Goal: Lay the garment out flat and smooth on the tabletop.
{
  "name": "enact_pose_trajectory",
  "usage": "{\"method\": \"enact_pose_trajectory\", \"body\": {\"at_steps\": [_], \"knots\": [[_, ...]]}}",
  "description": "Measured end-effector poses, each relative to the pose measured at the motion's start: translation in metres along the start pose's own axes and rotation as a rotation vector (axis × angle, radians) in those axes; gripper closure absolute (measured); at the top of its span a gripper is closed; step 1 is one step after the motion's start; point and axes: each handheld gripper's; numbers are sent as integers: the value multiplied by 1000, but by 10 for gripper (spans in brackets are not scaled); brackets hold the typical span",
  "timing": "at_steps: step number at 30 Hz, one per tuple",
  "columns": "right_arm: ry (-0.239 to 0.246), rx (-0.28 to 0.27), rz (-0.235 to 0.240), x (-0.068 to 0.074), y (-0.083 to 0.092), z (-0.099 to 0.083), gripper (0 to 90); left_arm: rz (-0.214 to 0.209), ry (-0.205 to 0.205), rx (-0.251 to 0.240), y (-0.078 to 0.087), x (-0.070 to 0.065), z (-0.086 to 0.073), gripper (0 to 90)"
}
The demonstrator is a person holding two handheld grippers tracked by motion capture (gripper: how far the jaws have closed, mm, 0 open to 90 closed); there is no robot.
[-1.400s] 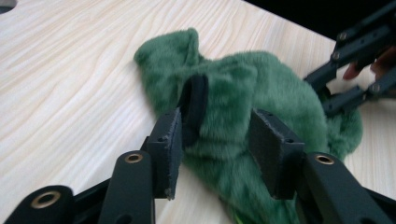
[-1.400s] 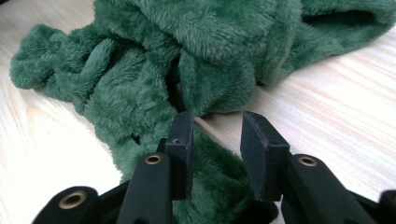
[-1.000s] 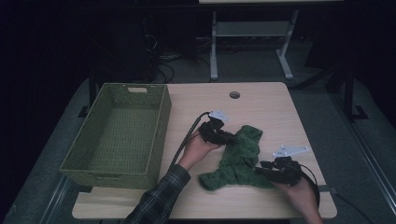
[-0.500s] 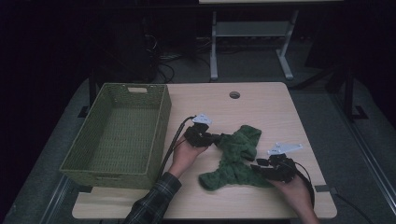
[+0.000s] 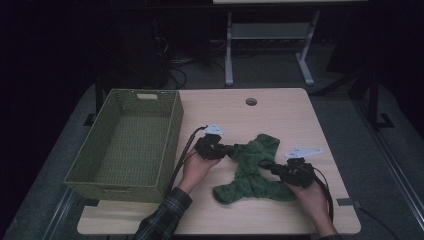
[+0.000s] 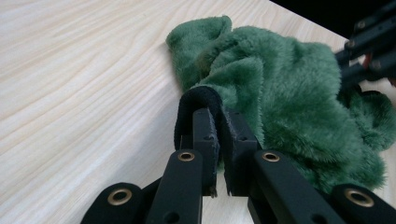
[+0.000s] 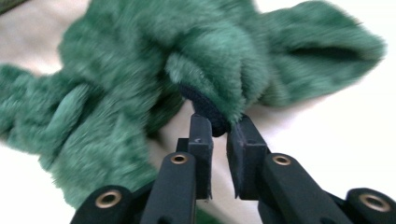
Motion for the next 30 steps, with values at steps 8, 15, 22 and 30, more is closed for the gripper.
{"method": "enact_pose_trajectory", "body": {"at_steps": [8,15,22,30], "knots": [[33,-71,-21,-14,12,26,826,33,8,-13,21,-3,-4,852],[49,-44,-37,-28,0,40,834,64,41,26,30,-4,-17,859],[24,61,-32,-43,-33,31,850,71,67,108,17,-4,-33,861],[0,100,-25,-46,-38,26,782,70,66,138,9,-5,-37,826]]}}
Point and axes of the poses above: each handheld gripper's, and its own axes: y roughly backward along the jaws, z roughly out of its top, x roughly to its left, and after that the axes turned 6 degrees about -y, right-handed
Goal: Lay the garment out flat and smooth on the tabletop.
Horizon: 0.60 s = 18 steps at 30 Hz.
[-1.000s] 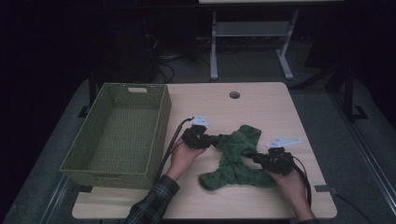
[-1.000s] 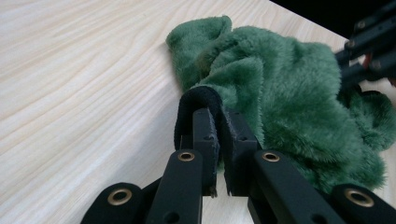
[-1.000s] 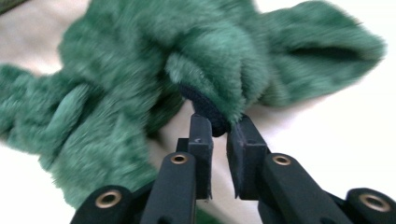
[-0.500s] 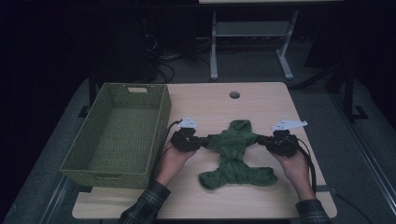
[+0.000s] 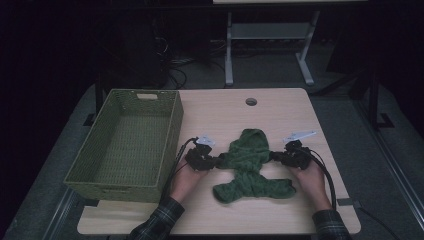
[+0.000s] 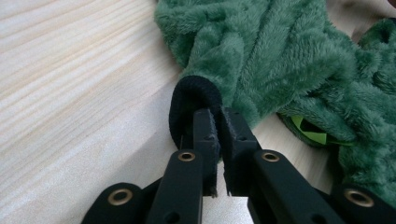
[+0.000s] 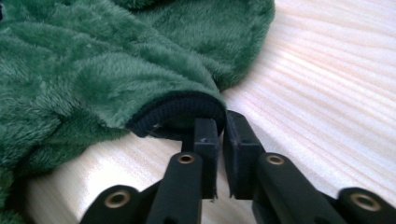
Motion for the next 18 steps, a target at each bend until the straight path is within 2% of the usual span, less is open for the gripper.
{"method": "enact_pose_trajectory", "body": {"at_steps": [2,3,5,6,7,11,12,13,14,15,16,18], "knots": [[3,0,-2,-1,4,0,722,11,-3,-2,5,-1,2,747],[-7,-20,3,-3,13,0,698,13,-8,-7,11,-1,5,690],[-9,-30,2,-4,17,-1,691,15,0,-21,14,-2,7,654],[-33,-65,8,-7,25,0,692,16,-4,-45,21,-3,11,601],[-37,-73,13,-8,29,1,691,16,-4,-45,21,-3,11,583],[-47,-81,14,-10,32,7,681,30,-19,-83,28,-2,25,576],[-42,-92,14,-11,32,13,681,34,-39,-84,27,1,34,577],[-42,-92,14,-11,32,13,681,34,-39,-84,27,1,34,578],[-37,-101,14,-12,31,20,676,32,-49,-87,23,6,43,578],[-37,-101,14,-12,31,20,676,32,-49,-87,23,6,43,578],[-30,-109,3,-13,28,27,678,33,-52,-91,19,9,49,579],[-30,-116,8,-13,27,30,678,33,-64,-88,13,13,57,579]]}}
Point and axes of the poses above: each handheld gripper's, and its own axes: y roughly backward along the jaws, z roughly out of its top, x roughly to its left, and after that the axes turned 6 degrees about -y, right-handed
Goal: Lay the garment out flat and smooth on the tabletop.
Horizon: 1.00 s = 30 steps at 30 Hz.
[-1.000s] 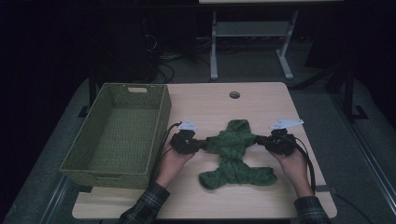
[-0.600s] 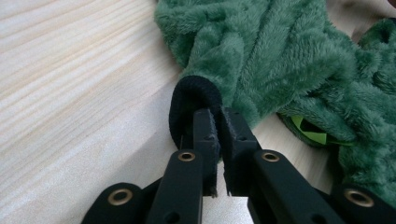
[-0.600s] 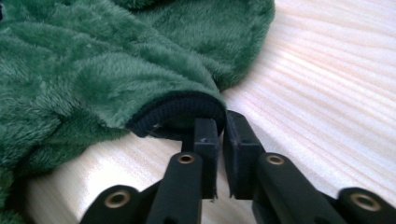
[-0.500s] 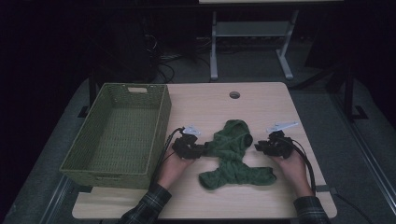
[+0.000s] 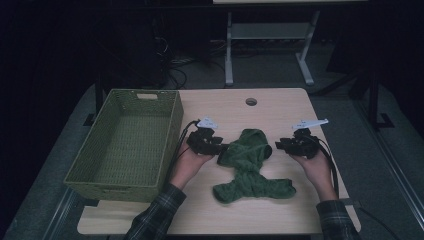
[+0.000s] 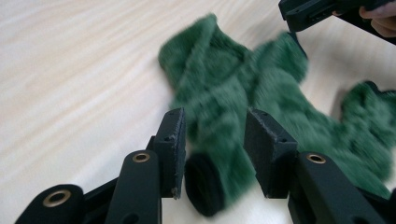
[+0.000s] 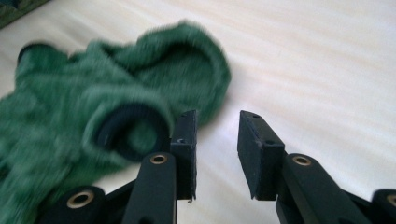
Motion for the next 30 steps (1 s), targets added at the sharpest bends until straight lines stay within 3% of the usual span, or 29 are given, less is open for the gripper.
{"method": "enact_pose_trajectory", "body": {"at_steps": [3,4,14,17,24,26,30], "knots": [[-10,13,3,-1,-10,10,671,-19,-4,21,-16,8,8,565],[-27,14,11,-4,-17,13,656,-16,-10,35,-29,11,11,556],[-51,46,15,-6,-46,18,601,-65,19,63,-69,21,15,503],[-46,66,17,-5,-53,16,591,-68,11,90,-75,23,14,498],[-43,87,7,-2,-63,13,590,-40,55,124,-83,32,6,538],[-27,87,0,-2,-65,12,592,-32,39,155,-84,35,4,556],[-5,108,-20,-1,-69,10,619,-34,38,171,-86,34,2,594]]}}
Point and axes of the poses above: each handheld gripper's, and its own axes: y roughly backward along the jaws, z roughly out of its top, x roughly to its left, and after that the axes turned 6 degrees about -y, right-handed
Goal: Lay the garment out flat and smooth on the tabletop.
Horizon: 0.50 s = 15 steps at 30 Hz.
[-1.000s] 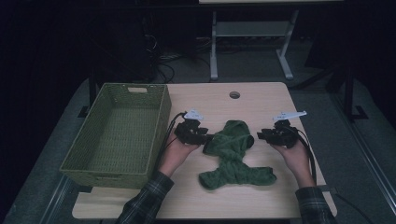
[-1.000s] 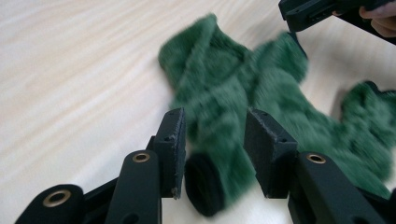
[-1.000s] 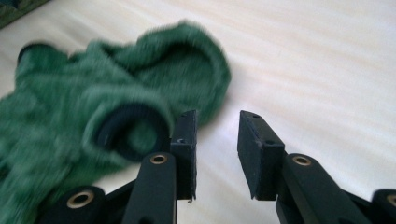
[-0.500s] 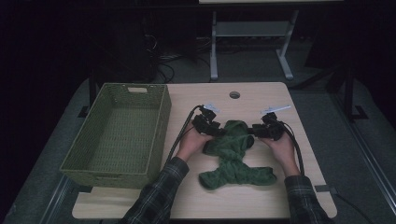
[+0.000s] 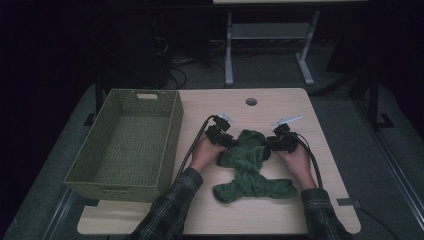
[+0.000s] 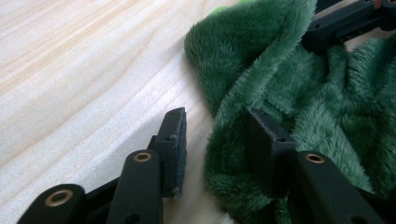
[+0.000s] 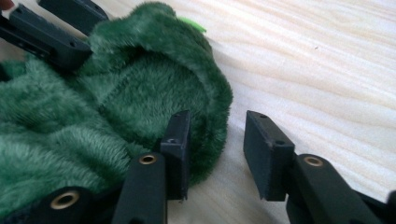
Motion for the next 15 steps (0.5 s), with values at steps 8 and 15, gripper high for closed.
{"method": "enact_pose_trajectory", "body": {"at_steps": [8,15], "knots": [[20,12,8,3,0,-1,852,29,-39,25,7,-5,-2,709],[34,4,-17,4,4,0,876,56,-24,-8,18,0,-11,858]]}}
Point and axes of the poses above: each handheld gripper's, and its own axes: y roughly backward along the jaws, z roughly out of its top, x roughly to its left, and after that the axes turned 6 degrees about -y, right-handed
